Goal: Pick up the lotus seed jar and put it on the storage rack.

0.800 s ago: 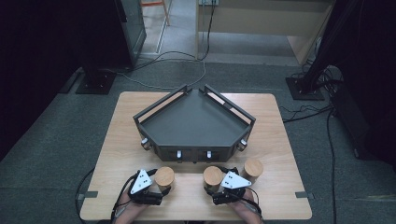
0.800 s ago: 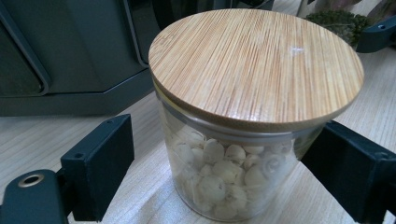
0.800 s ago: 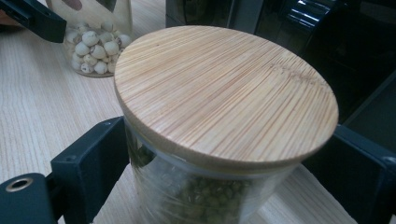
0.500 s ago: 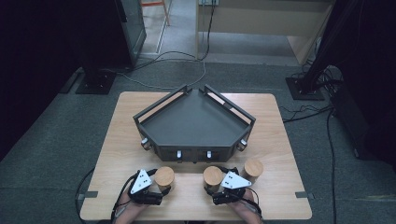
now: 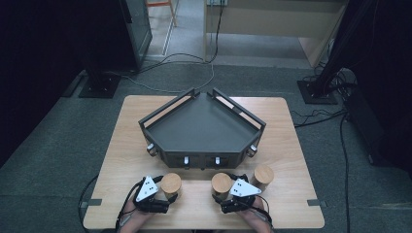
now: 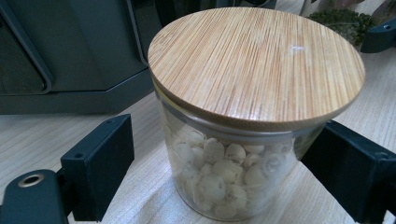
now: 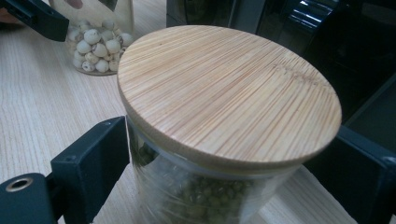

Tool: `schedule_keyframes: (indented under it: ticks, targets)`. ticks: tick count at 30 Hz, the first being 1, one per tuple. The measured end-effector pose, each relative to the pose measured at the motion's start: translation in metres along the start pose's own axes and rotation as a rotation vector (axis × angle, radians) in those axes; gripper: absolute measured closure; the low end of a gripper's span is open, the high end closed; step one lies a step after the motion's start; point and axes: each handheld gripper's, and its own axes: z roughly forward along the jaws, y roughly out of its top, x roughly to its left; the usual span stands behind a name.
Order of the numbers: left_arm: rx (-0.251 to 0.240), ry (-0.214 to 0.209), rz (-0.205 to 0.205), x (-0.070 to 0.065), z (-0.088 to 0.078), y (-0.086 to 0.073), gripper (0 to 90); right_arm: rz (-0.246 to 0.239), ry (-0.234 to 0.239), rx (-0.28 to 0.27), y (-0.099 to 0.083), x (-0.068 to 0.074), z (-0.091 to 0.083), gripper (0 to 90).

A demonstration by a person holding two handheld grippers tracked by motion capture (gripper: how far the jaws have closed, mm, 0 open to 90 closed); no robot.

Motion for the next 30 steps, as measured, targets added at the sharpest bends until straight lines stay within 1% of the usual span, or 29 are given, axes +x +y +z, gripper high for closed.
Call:
schedule_keyframes:
  ticks: [19, 20, 22, 23, 26, 27, 30]
  targets:
    - [0.001, 0.001, -0.009, 0.0008, 0.0003, 0.0002, 10.7, -0.01, -0.002, 0.006, 0.0011, 0.0009, 0.0005, 7.7]
    - [0.001, -0.002, -0.008, 0.0011, 0.0003, 0.0002, 13.2, -0.011, -0.002, 0.007, 0.0012, 0.001, 0.0006, 7.7]
    - [0.003, -0.003, -0.002, 0.0007, 0.0005, 0.0005, 13.7, -0.011, -0.002, 0.007, 0.0013, 0.0009, 0.0006, 7.7]
    - [0.002, -0.008, 0.002, 0.0012, 0.0004, 0.0004, 15.6, -0.011, -0.002, 0.007, 0.0013, 0.001, 0.0006, 7.7]
    - [0.002, -0.012, 0.001, 0.0021, 0.0003, 0.0004, 16.2, -0.011, -0.002, 0.008, 0.0014, 0.0013, 0.0006, 7.7]
    - [-0.003, -0.022, 0.005, 0.0034, 0.0, -0.0005, 22.6, -0.013, -0.003, 0.008, 0.0015, 0.0015, 0.0008, 7.6]
    - [-0.007, -0.028, 0.003, 0.0046, -0.0001, -0.0011, 24.0, -0.014, -0.003, 0.008, 0.0015, 0.0018, 0.0008, 7.7]
